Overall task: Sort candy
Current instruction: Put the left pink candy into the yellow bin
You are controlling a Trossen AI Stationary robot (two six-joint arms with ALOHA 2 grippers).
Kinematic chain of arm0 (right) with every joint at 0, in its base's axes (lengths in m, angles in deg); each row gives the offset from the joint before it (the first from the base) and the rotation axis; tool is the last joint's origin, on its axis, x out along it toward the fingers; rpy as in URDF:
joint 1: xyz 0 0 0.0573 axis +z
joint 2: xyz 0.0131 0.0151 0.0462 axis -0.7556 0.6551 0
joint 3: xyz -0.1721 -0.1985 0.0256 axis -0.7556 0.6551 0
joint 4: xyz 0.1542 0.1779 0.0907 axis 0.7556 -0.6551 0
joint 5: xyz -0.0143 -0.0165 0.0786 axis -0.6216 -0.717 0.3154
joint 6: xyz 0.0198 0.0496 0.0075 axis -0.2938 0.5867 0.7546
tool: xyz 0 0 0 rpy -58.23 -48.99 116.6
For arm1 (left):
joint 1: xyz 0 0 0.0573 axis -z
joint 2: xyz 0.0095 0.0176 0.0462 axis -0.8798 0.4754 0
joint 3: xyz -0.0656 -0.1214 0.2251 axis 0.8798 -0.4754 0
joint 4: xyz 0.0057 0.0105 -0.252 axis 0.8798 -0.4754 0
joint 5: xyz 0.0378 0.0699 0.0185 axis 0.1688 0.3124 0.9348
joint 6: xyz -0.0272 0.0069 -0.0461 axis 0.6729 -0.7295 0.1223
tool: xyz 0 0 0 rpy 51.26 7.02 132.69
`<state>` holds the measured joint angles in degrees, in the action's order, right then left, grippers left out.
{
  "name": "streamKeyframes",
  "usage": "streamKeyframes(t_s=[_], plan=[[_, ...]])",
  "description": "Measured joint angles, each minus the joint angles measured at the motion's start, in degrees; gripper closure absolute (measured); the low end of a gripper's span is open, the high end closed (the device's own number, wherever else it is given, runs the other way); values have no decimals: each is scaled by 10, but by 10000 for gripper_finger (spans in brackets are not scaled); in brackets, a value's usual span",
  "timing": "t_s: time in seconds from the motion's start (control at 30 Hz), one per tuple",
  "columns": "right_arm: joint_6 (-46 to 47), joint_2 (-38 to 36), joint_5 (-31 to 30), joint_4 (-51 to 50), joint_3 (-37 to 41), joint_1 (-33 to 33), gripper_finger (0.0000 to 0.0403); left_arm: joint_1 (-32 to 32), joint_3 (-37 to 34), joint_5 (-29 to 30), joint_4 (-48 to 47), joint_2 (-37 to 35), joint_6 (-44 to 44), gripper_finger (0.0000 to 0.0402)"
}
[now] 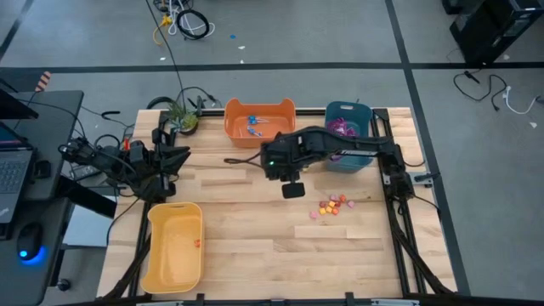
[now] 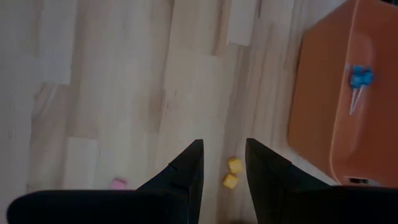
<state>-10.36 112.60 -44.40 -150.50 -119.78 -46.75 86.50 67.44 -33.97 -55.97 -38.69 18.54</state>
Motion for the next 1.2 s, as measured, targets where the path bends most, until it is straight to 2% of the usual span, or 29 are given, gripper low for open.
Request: streamKeyframes(t_s=[0.13,0.27,0.47,0.6,0.73,1.0,1.2], plan=[[-1,-19,1,6,7,2,298,0,0,0,-1,0,2,335],[13,-57,5,39,71,8,298,0,0,0,-3,0,3,335],[55,-178,2,175,288,21,304,0,0,0,-10,0,5,335],[78,-267,-22,309,433,32,309,0,0,0,-10,0,5,335],[107,-324,-48,414,551,45,311,0,0,0,-11,0,4,335],[201,-366,-45,545,743,47,312,0,0,0,-26,0,4,335],[248,-369,-19,620,839,72,312,0,0,0,-33,0,15,335]])
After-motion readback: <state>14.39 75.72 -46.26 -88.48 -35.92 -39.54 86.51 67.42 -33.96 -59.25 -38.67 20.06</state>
